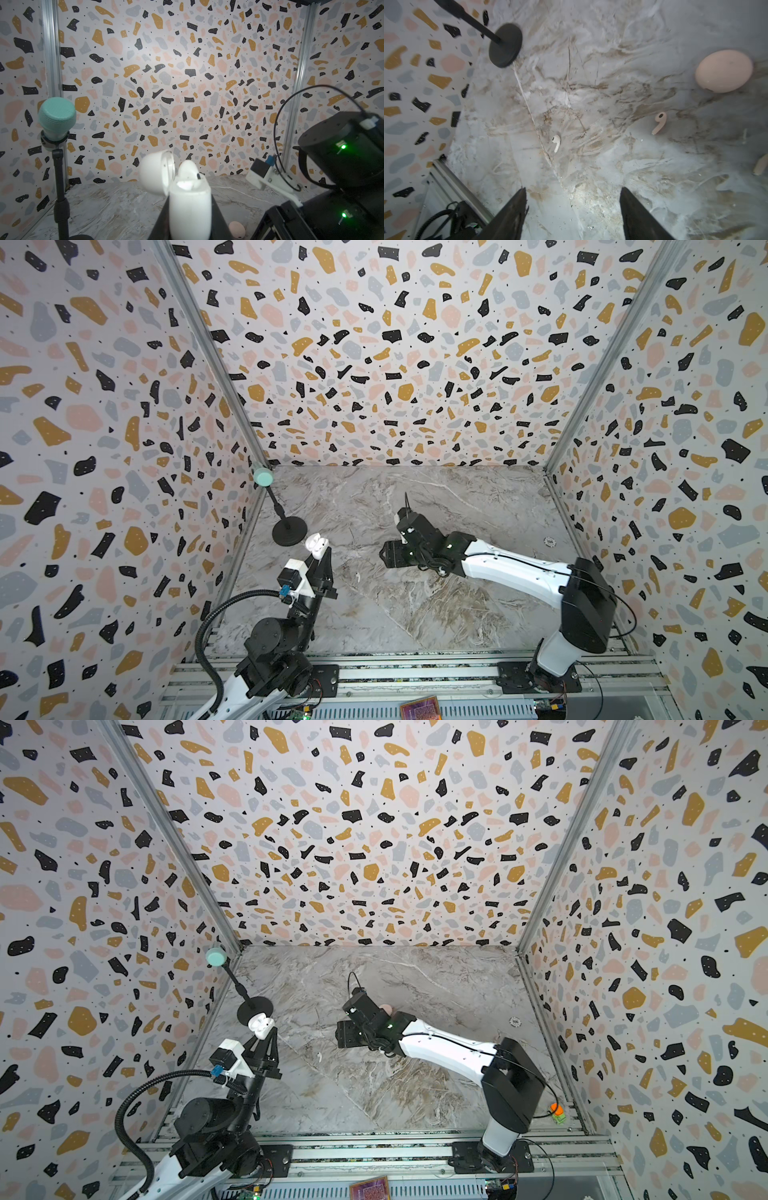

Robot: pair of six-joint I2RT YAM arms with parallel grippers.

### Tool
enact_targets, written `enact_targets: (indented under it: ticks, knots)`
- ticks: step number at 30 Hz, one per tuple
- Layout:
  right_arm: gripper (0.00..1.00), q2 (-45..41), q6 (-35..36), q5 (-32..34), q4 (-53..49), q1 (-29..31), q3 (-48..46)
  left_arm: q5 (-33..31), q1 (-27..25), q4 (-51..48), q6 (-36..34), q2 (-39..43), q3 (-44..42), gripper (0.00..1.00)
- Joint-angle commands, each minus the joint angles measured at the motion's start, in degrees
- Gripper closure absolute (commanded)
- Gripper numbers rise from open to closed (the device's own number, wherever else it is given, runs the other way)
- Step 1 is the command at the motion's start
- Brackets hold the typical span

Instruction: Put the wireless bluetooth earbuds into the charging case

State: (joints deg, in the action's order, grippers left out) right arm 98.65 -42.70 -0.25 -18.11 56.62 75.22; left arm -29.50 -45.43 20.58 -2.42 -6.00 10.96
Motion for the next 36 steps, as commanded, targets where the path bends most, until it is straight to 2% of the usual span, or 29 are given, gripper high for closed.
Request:
enact_targets:
  ticks: [1,7,17,24,36]
  knots:
    - [0.34,3.6,1.8,-2.2,-1.2,1.9,5.6,-1.9,0.3,2.0,-0.9,0.7,0.7,1.00]
    - [0.41,13.8,2.0,-2.9,-3.2,3.8,13.9,-1.5,0.4,1.8,-0.9,0.6,0.7,1.00]
    - [0.53,28.0,-0.7,-1.6,-13.6,4.5,30.4,-1.2,0.4,1.7,-0.8,0.7,0.7,1.00]
    - [0.63,33.0,-1.0,0.5,-18.4,4.6,37.2,-0.7,0.3,1.6,-0.8,0.7,0.7,1.00]
    - [0.70,37.4,-1.0,1.2,-21.8,4.9,42.0,-0.3,0.4,1.7,-0.7,0.6,0.8,1.00]
